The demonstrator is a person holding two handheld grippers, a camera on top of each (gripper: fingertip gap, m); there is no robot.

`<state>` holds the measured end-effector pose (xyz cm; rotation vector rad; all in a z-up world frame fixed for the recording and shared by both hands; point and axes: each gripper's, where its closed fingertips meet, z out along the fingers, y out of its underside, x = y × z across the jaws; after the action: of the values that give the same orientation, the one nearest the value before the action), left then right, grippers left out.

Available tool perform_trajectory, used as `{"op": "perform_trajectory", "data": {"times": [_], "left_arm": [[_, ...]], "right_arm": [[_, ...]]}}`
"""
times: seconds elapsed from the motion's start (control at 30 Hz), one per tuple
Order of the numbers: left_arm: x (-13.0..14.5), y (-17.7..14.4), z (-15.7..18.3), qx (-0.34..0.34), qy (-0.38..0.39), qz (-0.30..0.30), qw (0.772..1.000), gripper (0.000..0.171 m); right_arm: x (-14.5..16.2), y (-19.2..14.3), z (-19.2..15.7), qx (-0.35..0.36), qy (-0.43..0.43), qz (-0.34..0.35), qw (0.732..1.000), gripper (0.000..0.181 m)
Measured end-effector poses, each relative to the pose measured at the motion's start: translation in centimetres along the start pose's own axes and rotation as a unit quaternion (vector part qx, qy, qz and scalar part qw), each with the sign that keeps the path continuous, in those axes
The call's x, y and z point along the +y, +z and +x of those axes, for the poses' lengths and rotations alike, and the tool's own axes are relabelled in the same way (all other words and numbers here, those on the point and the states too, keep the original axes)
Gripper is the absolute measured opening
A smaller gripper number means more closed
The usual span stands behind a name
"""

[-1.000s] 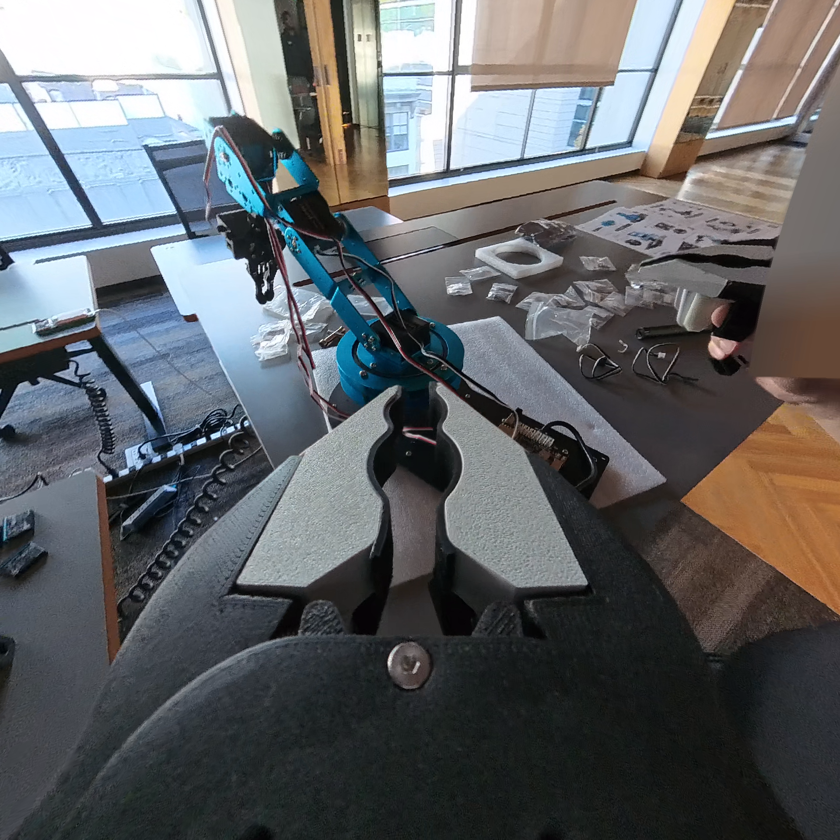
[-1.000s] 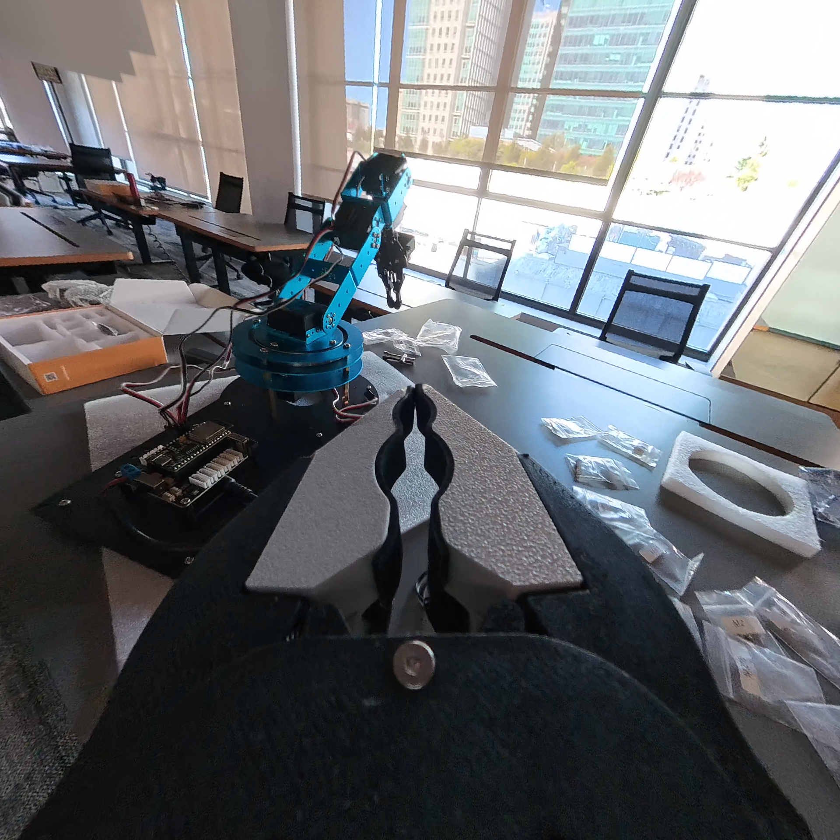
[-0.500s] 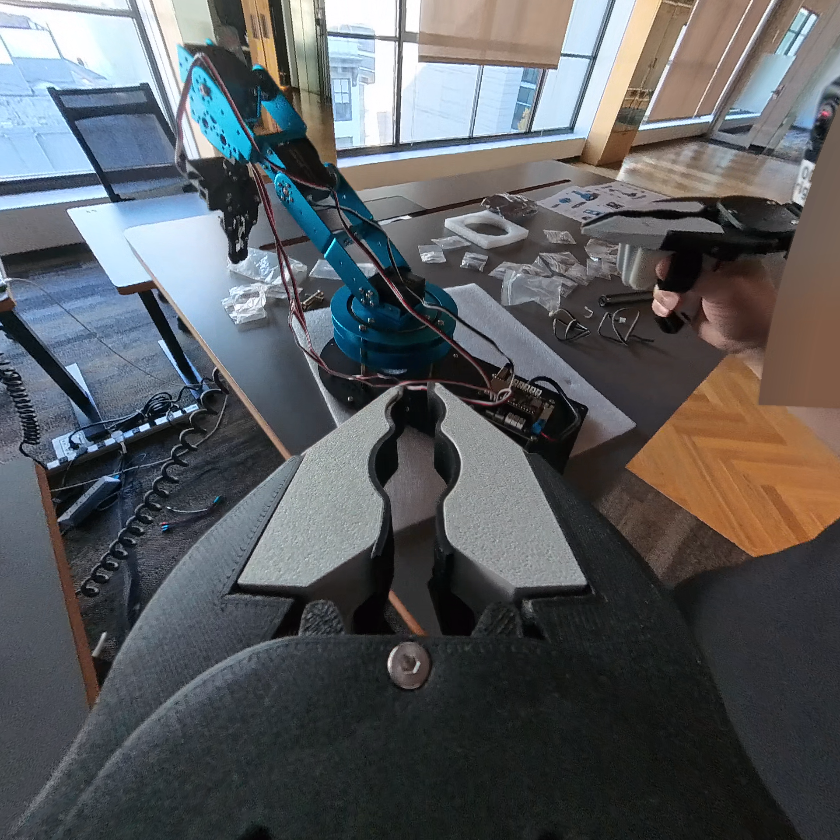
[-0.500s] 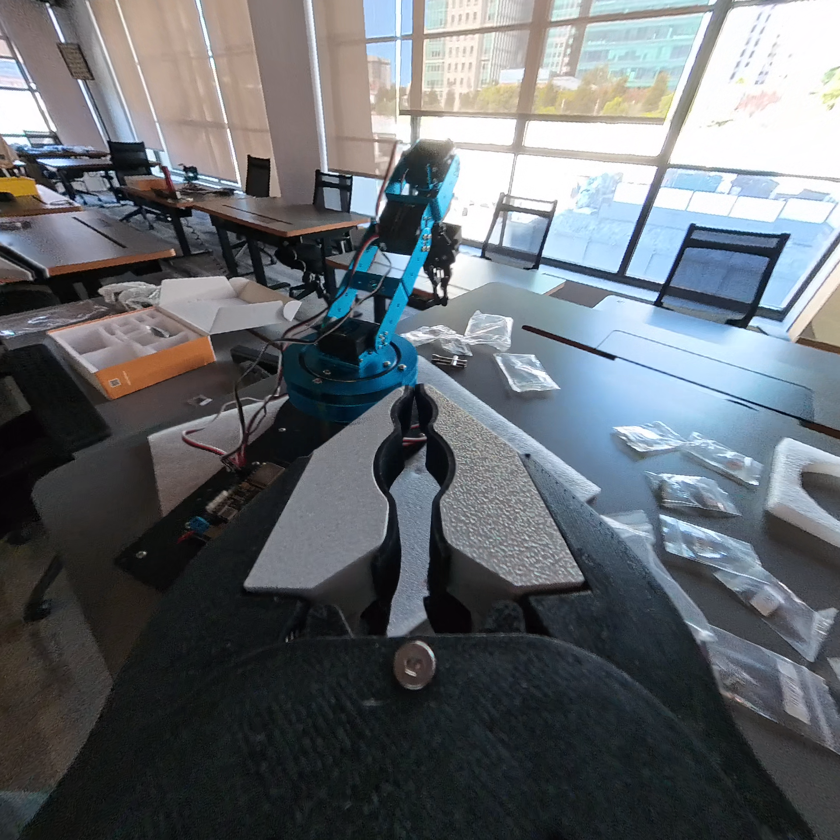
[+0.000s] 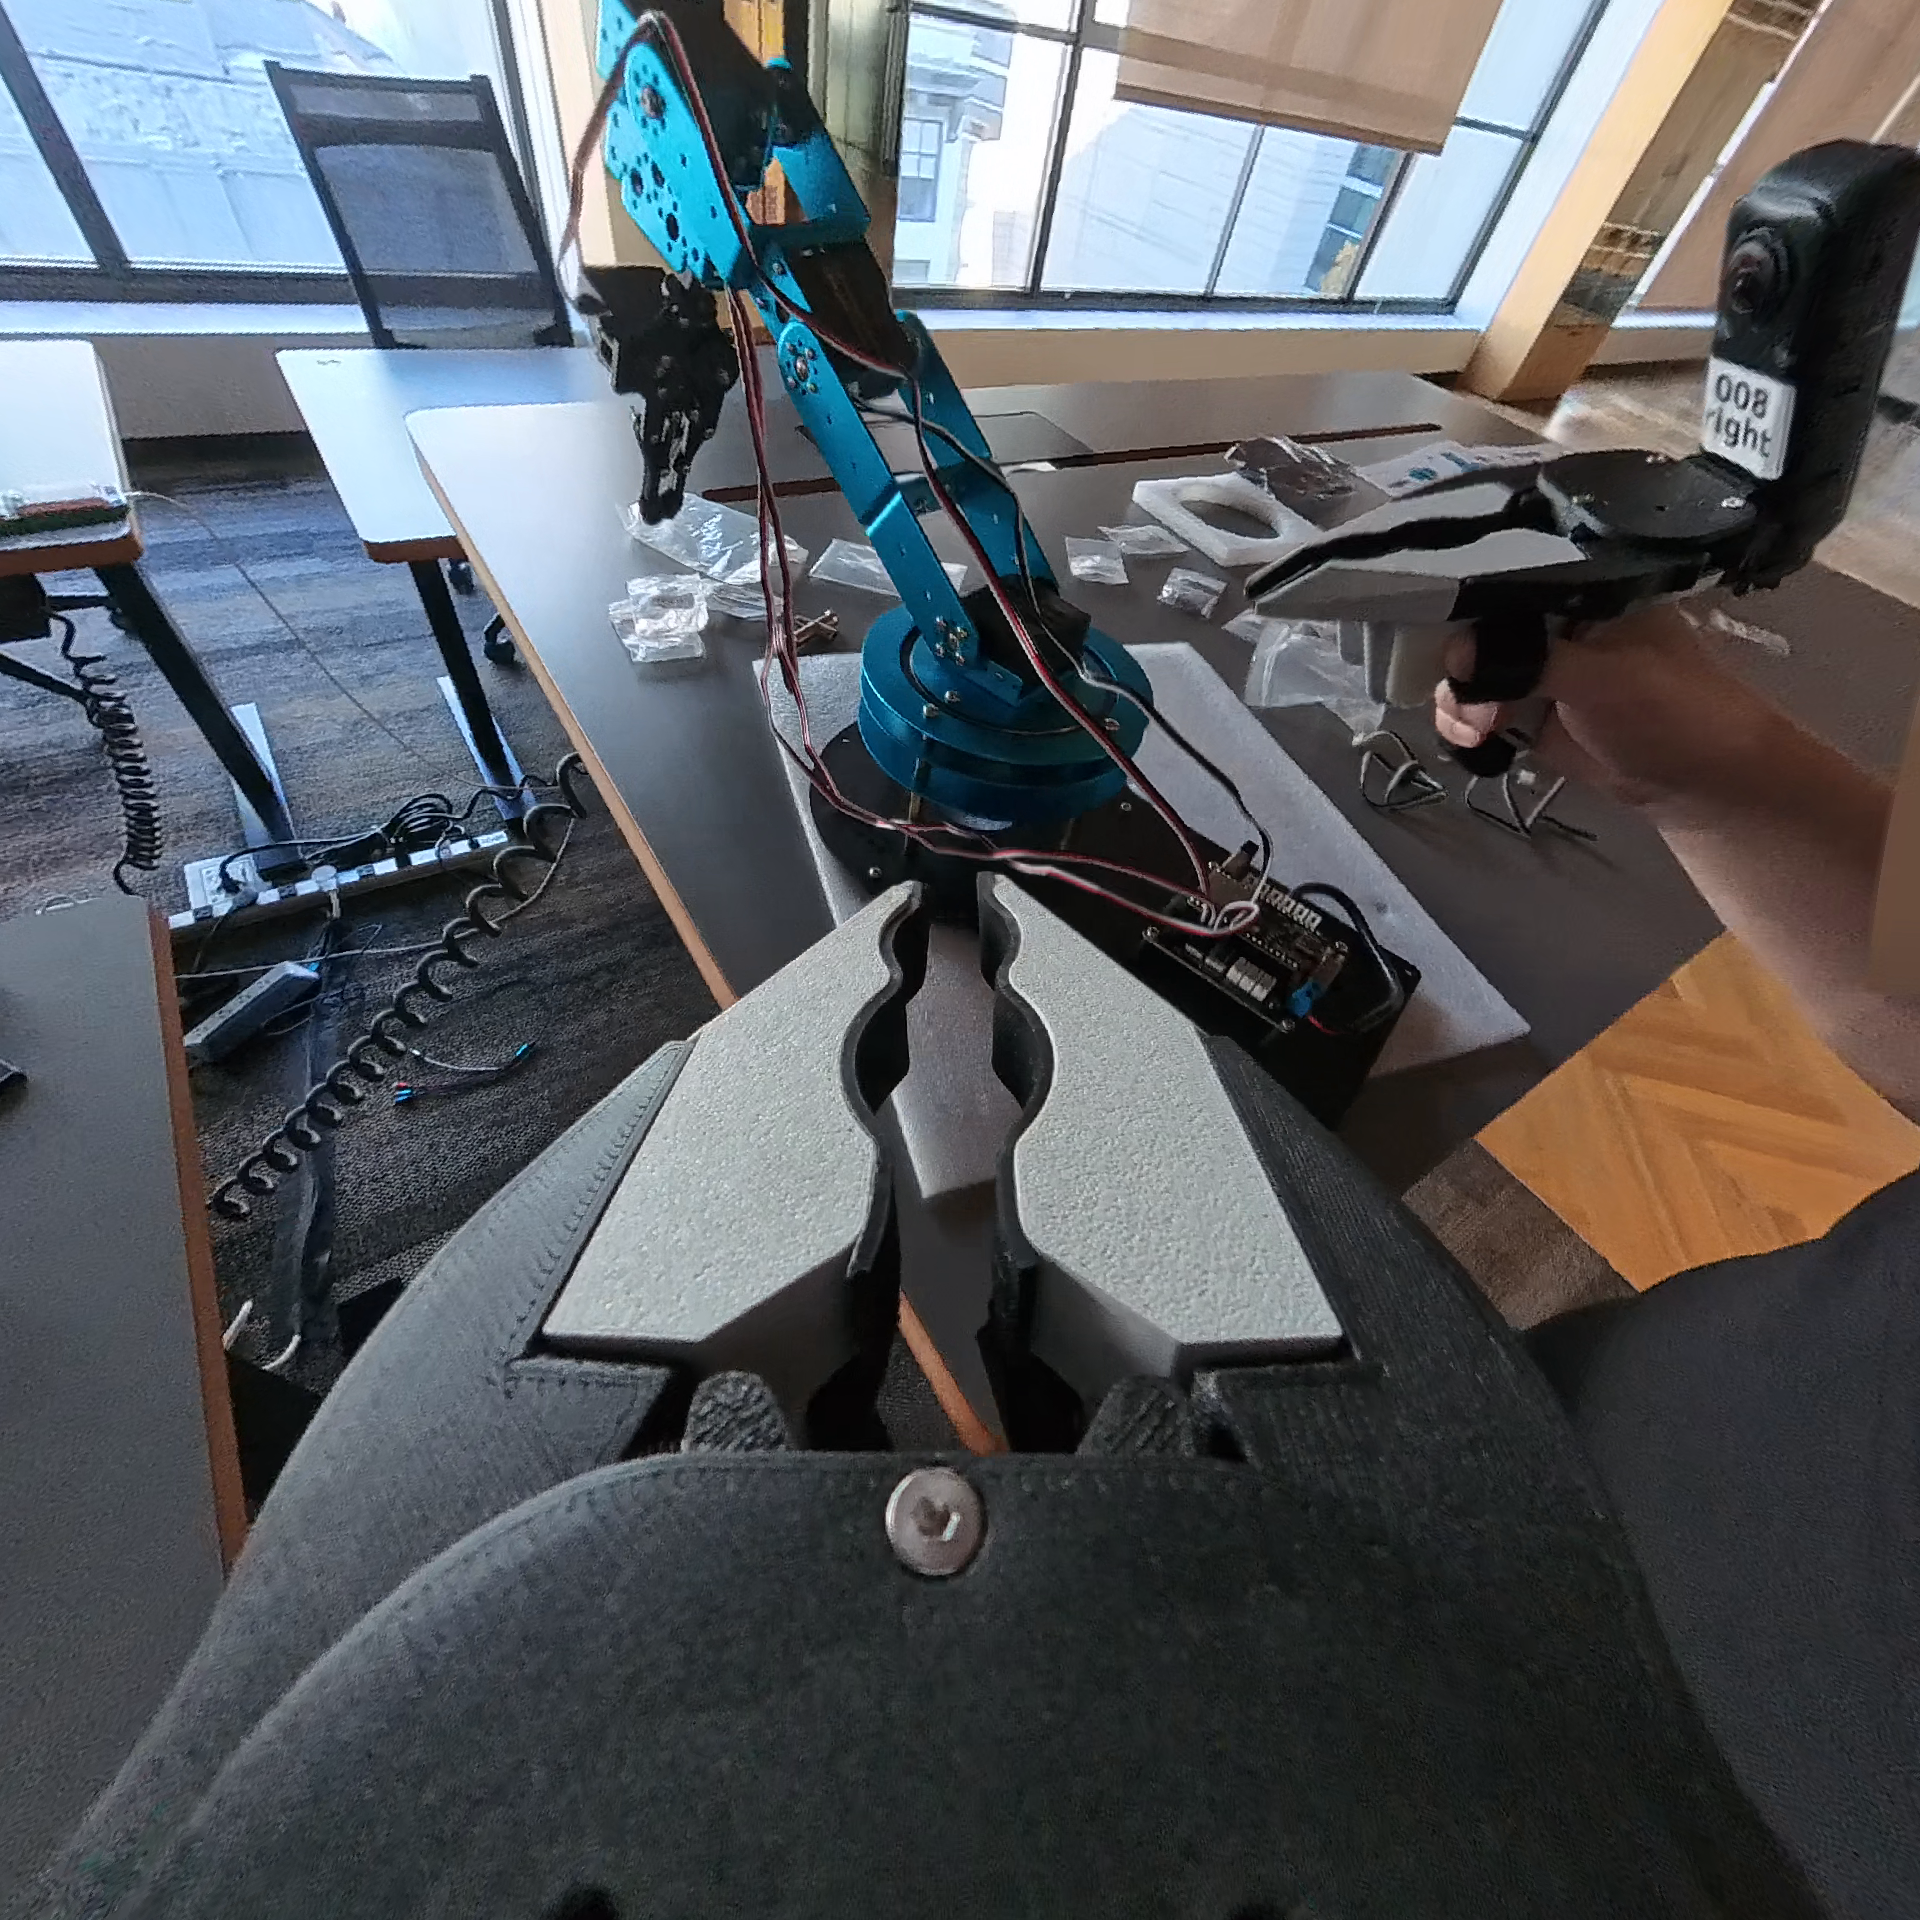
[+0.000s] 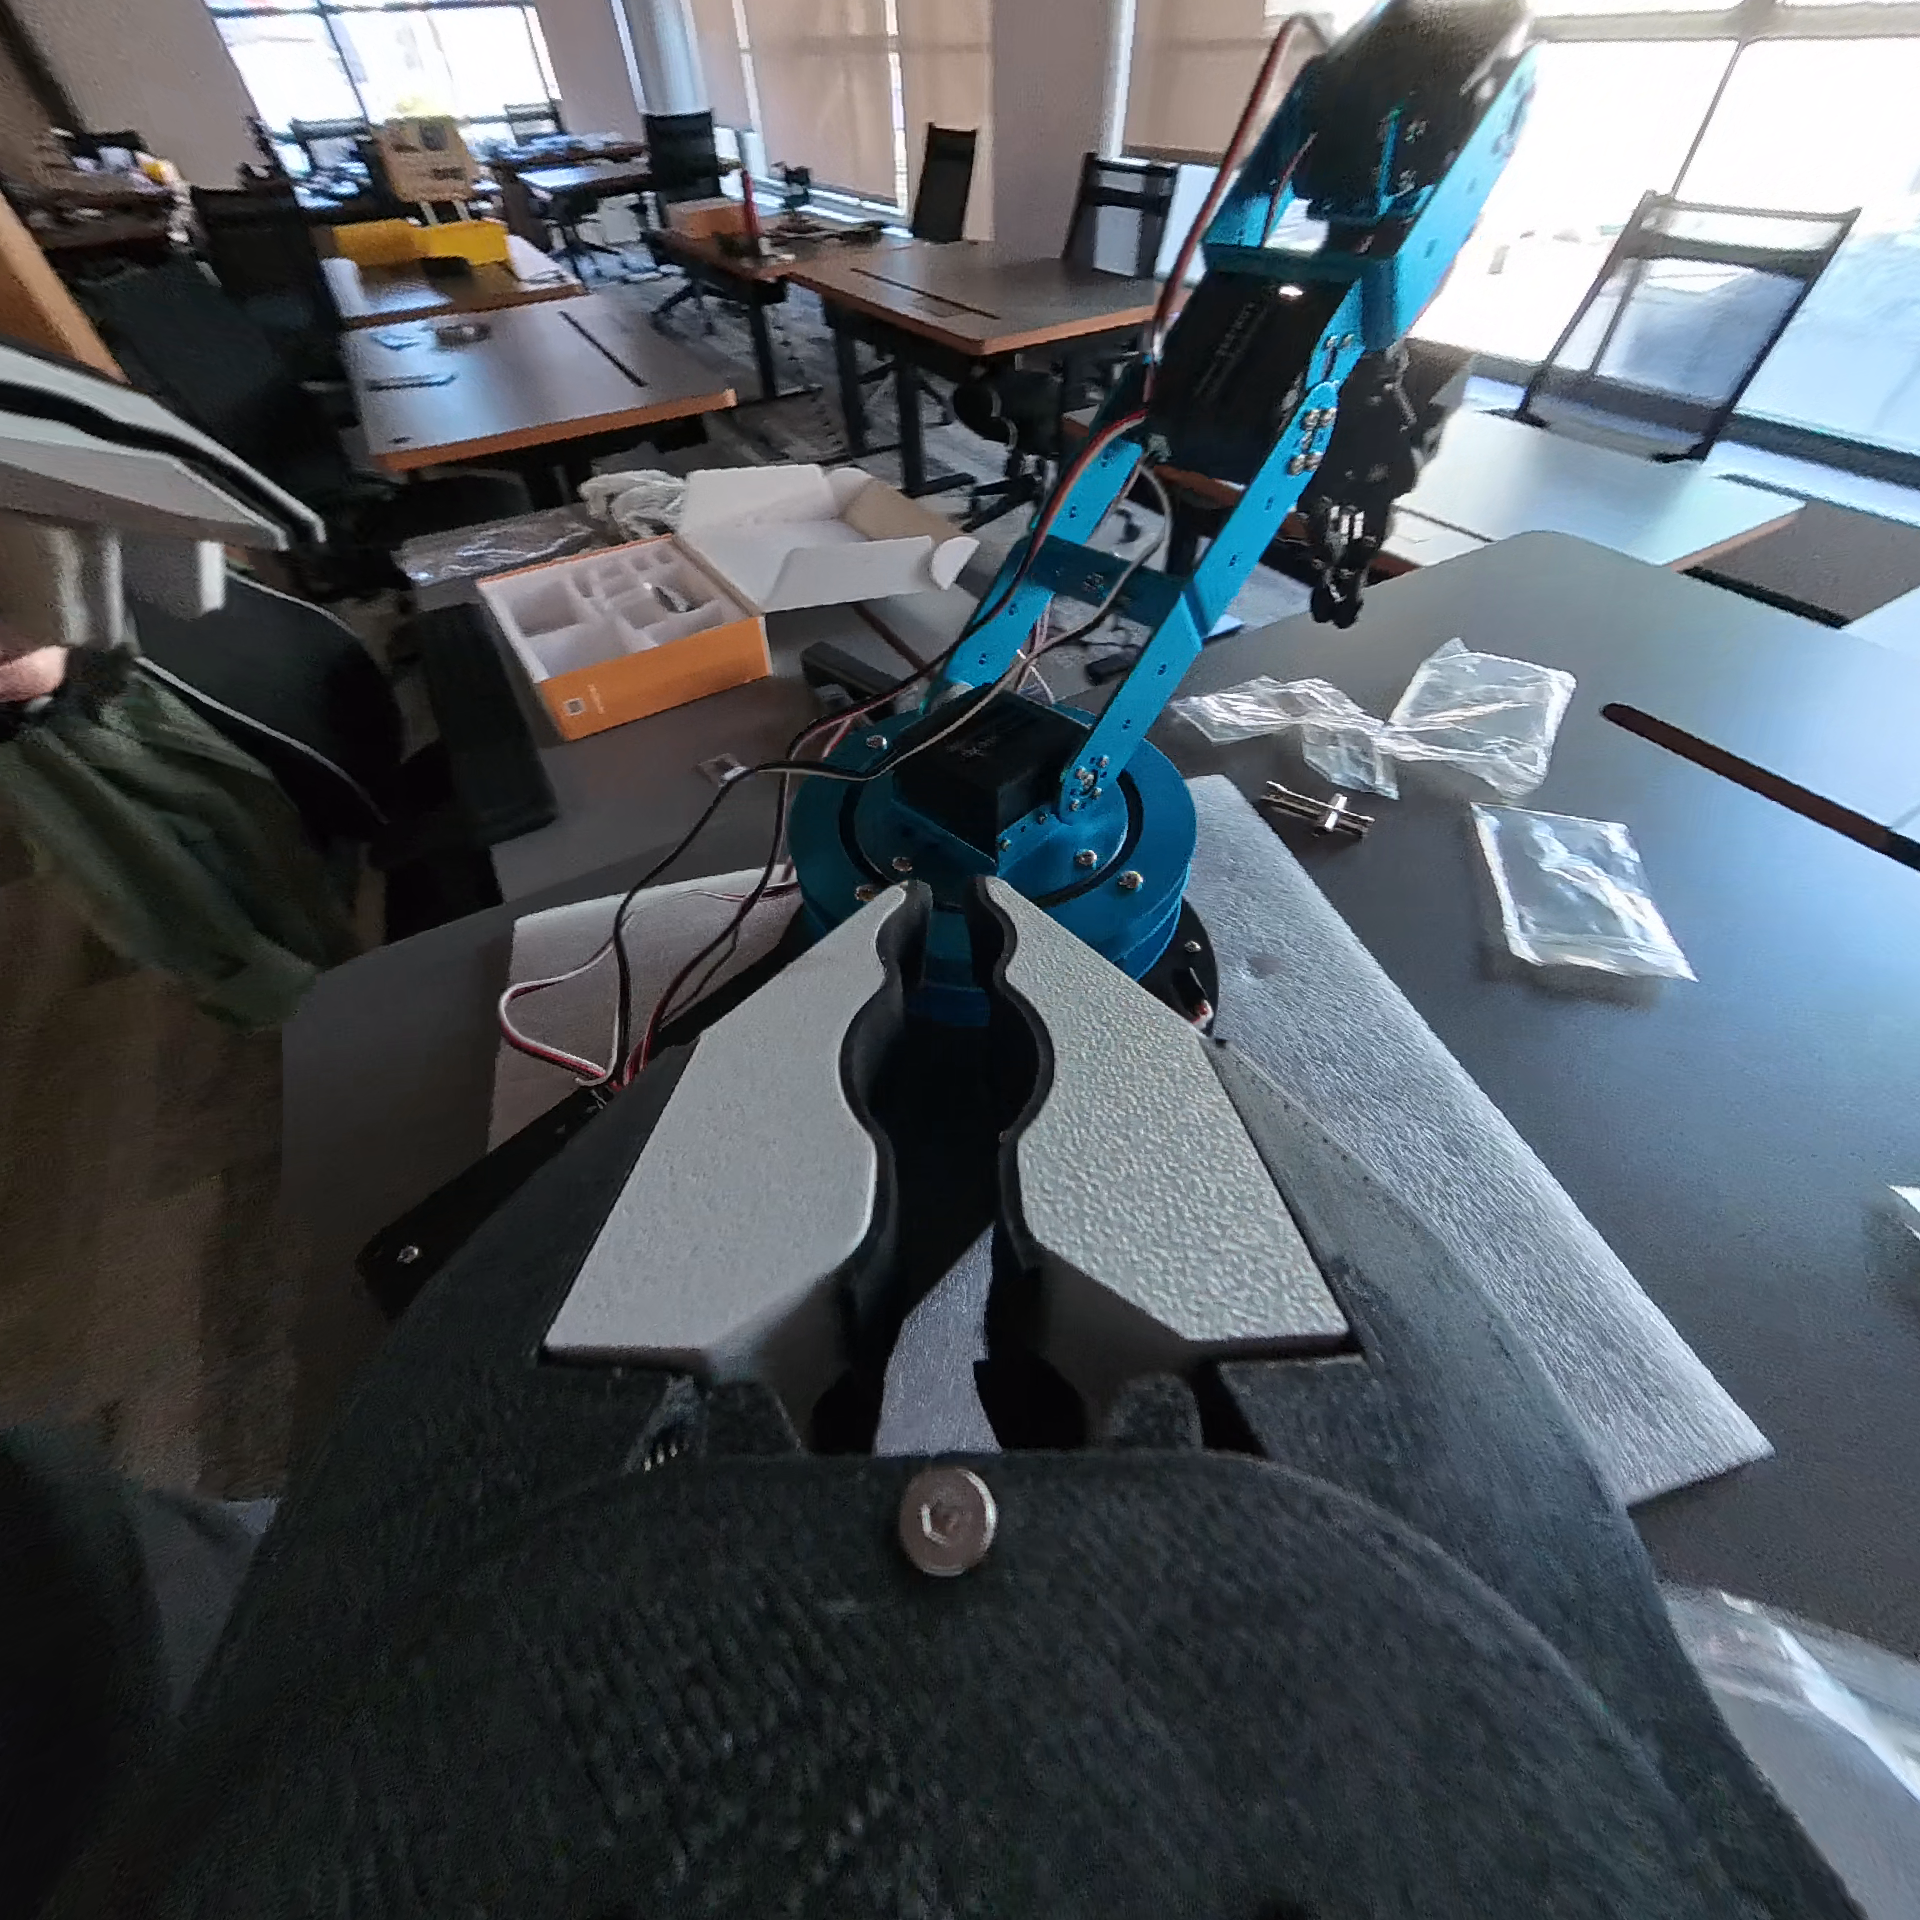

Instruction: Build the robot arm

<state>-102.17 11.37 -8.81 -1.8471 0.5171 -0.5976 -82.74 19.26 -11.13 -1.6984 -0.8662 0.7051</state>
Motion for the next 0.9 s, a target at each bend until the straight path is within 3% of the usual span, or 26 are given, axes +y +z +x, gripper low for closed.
{"op": "perform_trajectory", "data": {"times": [0.3,0.47,0.9], "left_arm": [[-3.5,2.0,0.3,-0.019,-0.012,0.020,1.000,0.006],[-4.1,2.8,0.7,-0.017,-0.014,0.035,0.999,0.006],[-3.4,1.0,-0.9,-0.019,-0.025,0.038,0.999,0.006]], "right_arm": [[0.2,2.2,1.2,-0.064,-0.021,-0.009,0.998,0.009],[-0.8,3.7,0.7,-0.100,0.022,0.001,0.995,0.010],[-1.1,5.6,0.8,-0.084,0.004,-0.022,0.996,0.013]]}}
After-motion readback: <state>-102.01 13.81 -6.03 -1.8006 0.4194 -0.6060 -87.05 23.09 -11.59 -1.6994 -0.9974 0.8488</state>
